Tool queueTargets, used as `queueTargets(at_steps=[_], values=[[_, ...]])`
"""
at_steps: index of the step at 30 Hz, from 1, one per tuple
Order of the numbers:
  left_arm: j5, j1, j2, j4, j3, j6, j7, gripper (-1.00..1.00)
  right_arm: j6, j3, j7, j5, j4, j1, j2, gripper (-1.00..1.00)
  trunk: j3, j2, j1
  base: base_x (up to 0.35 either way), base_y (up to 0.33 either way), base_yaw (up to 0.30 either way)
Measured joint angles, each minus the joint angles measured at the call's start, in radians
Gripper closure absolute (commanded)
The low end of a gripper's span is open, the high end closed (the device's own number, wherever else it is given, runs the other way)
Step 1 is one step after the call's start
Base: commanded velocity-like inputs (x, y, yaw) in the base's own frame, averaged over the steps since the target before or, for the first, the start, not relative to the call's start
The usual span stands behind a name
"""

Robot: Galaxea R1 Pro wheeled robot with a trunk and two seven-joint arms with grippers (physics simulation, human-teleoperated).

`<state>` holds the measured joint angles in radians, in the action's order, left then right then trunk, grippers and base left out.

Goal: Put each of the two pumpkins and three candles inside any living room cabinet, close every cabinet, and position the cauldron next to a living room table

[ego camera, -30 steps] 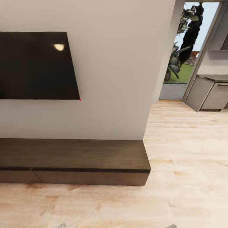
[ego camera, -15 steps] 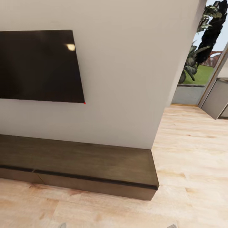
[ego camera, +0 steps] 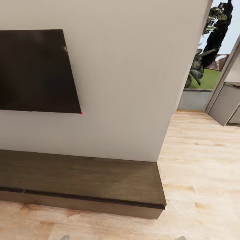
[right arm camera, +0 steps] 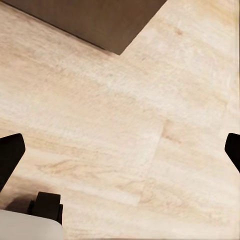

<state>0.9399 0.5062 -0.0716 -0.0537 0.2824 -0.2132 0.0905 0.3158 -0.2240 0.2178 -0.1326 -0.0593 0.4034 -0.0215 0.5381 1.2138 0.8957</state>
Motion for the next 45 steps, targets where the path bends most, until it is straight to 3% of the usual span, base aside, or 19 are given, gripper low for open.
queueTargets(at_steps=[9,18,33,37,42,43,45], values=[[0.000,0.000,0.000,0.000,0.000,0.000,0.000,-1.00,0.000,0.000,0.000,0.001,0.000,0.000,-0.001,-1.00,-0.008,0.000,0.000,0.094,0.239,-0.243],[0.000,0.000,0.000,0.000,0.000,0.000,0.000,-1.00,0.000,0.000,0.000,0.001,0.001,0.000,-0.001,-1.00,-0.009,0.000,0.000,0.138,0.259,-0.038],[-0.008,0.000,0.006,0.003,0.004,0.016,-0.003,-1.00,-0.011,0.000,0.002,0.000,0.006,0.000,-0.003,-1.00,-0.009,0.000,0.000,0.022,0.019,0.000],[-0.019,0.003,0.002,0.076,0.026,0.011,-0.131,-1.00,-0.057,-0.004,0.007,-0.003,0.006,0.000,-0.007,-1.00,-0.009,0.000,0.000,0.000,0.000,0.000],[-0.072,0.004,-0.001,0.178,0.154,-0.049,-0.337,-1.00,-0.171,-0.002,0.011,-0.006,0.008,0.000,-0.008,-1.00,-0.009,0.000,0.000,0.000,0.000,0.000],[-0.080,0.007,-0.002,0.214,0.189,-0.065,-0.412,-1.00,-0.206,-0.001,0.013,-0.006,0.008,0.001,-0.008,-1.00,-0.010,0.000,0.000,0.000,0.000,0.000],[-0.086,0.011,-0.003,0.249,0.212,-0.077,-0.479,-1.00,-0.232,-0.001,0.015,-0.005,0.009,0.001,-0.009,-1.00,-0.009,0.000,0.000,0.000,0.000,0.000]])
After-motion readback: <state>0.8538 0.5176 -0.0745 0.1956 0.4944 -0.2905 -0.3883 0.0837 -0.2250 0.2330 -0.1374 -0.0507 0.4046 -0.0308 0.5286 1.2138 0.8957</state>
